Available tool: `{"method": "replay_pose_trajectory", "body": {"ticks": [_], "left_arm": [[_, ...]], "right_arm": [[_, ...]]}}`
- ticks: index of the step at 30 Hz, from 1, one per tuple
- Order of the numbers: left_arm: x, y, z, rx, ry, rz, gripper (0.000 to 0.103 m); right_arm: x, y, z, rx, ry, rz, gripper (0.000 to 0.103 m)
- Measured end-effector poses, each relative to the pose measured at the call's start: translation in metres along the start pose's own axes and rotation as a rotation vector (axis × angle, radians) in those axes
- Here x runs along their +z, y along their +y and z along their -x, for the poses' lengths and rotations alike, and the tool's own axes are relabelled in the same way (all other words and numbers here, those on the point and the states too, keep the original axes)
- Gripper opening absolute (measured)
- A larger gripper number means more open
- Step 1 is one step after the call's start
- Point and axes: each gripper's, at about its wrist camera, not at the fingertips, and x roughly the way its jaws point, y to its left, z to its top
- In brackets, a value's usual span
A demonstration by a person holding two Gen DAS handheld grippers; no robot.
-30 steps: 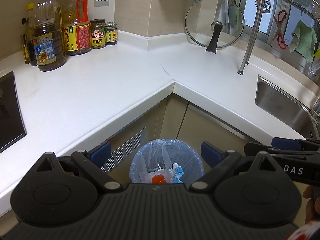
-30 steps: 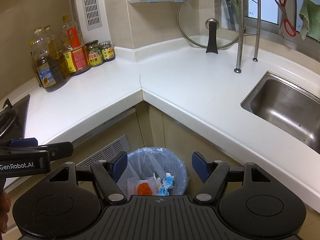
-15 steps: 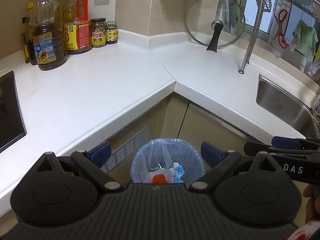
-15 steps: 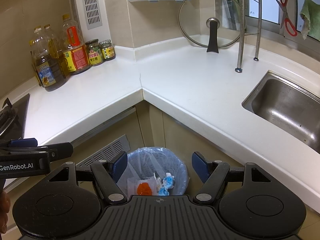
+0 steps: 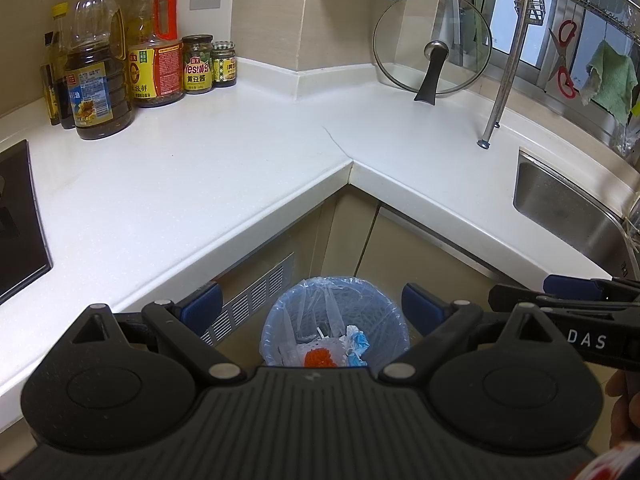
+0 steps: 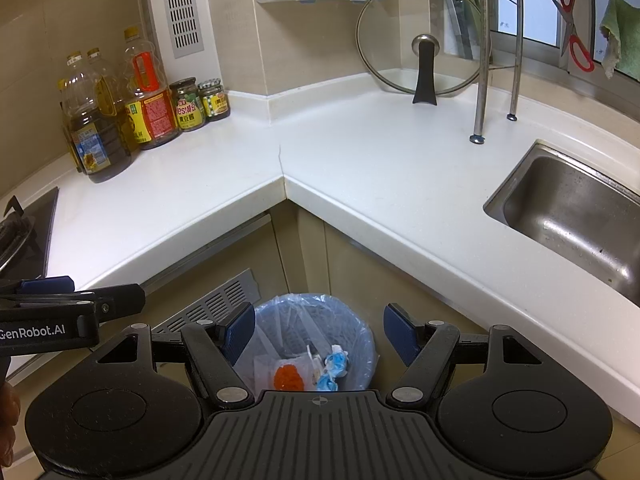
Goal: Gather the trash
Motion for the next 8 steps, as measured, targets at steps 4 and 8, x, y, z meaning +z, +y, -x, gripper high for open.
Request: {"method": "replay_pose_trajectory", "body": {"ticks": [4, 8], "left_arm": [[-0.0006, 0.0006, 0.0002, 0.004, -0.005, -0.007, 0.096], [-0.0012, 0.0002, 0.0011, 0.001, -0.014, -0.006, 0.096]], "right_arm": [[-0.0005, -0.0014, -0.0016, 0.002, 0.004, -0.001, 0.071], [-0.0006, -0.0022, -0.0024, 0.001, 0.004, -0.002, 0.071]]}}
